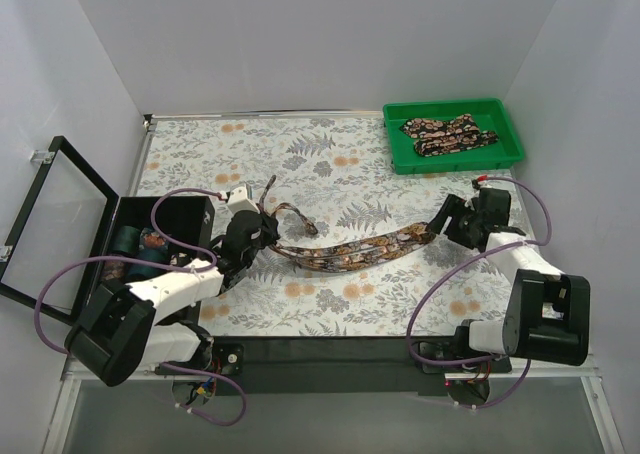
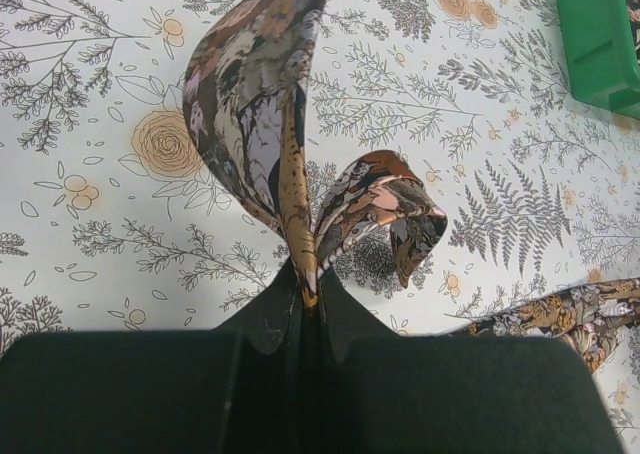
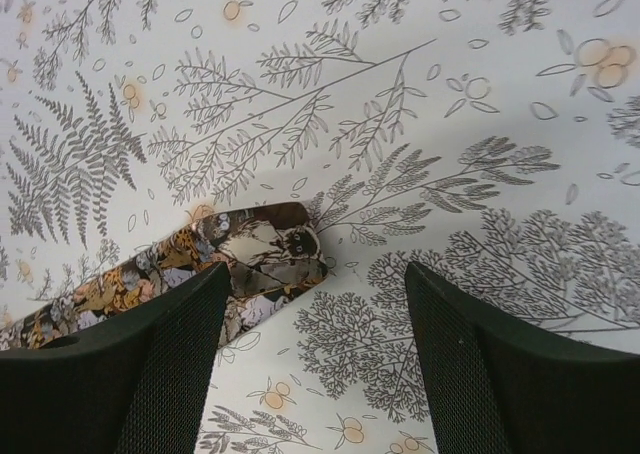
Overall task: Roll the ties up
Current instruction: Flatten the tie
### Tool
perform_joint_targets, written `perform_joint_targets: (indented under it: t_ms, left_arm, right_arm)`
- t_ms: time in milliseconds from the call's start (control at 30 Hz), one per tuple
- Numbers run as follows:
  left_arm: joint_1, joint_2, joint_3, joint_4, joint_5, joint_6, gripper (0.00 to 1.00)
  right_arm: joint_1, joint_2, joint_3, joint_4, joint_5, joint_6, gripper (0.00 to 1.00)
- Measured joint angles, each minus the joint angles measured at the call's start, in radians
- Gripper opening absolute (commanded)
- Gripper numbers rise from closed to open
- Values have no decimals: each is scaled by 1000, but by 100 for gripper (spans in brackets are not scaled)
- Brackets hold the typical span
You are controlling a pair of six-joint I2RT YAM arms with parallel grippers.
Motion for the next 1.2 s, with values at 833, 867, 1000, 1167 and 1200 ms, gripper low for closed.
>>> perform_joint_targets:
  t_ms: [833,867,1000,1167,1200]
  left_arm:
    - [143,58,78,27,108,-35,0]
    - [159,82,104,35,126,-36,0]
    - [229,210,277,71,233,-40,0]
    - [293,274,359,195,350,-93,20]
    - [306,274,341,221,364,-121,29]
  right_arm:
    - [-86,104,-50,163,-255,36,1]
    - [-91,77,-50,163,-250,42,1]
    - [-98,-45,-50,168,-199,60,1]
    - [-106,-137,-53,171,-124,76,1]
    - [-107,-151,-58,172,-112,79,1]
